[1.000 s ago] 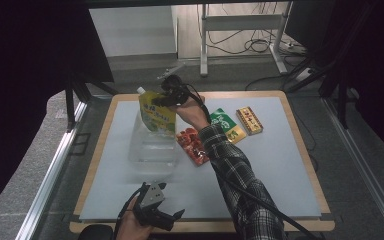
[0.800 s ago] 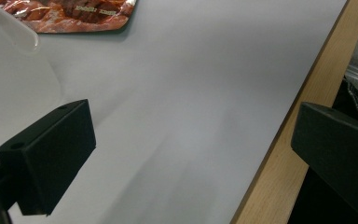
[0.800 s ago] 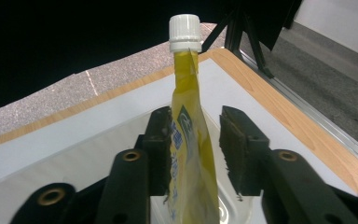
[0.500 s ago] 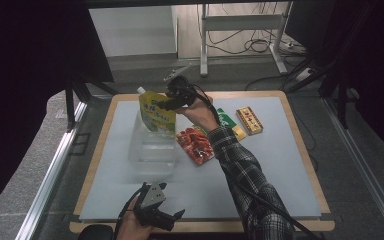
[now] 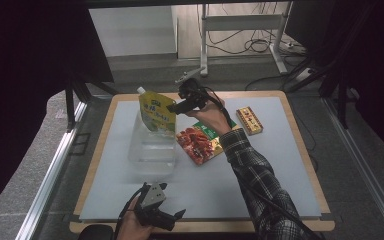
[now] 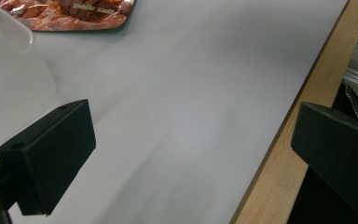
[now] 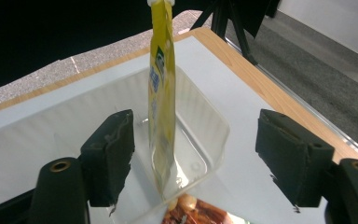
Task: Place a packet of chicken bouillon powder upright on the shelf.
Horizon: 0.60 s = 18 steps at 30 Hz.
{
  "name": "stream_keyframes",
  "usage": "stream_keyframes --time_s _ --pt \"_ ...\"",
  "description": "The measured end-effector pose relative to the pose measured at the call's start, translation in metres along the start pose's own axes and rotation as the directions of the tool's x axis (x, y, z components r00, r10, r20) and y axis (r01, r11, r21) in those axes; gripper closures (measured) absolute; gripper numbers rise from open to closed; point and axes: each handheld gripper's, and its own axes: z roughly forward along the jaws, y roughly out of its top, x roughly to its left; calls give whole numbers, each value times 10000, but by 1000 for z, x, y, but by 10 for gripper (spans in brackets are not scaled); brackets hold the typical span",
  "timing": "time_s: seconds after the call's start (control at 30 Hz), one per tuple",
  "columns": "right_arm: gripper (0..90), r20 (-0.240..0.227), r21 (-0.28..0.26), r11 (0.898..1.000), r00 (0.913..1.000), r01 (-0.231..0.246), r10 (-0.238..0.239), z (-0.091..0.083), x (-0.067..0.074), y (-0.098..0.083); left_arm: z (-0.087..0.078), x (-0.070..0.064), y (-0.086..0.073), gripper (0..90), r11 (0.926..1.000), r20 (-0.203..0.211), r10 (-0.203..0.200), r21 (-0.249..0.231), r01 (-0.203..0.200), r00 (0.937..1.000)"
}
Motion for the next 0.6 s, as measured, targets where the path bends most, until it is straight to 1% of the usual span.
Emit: stream_keyframes --time_s 0.1,0.27,0.3,0.47,0.6 --pt "279 -68 39 10000 10000 -46 47 -3 -1 -5 0 0 0 0 10000 22 -24 5 24 10000" --pt "272 -157 207 9998 9999 9 -5 -9 -2 -16 1 0 0 0 10000 37 -9 32 8 10000" --pt "267 -220 168 9998 9997 -60 63 -12 -3 -20 1 0 0 0 10000 46 -15 28 15 10000" --pt "254 -244 12 9998 9995 -179 179 -20 -6 -31 2 0 0 0 10000 55 -5 44 5 10000" --pt "237 -114 -109 9997 9997 -222 221 -28 -10 -42 2 -1 0 0 10000 48 27 69 -28 10000"
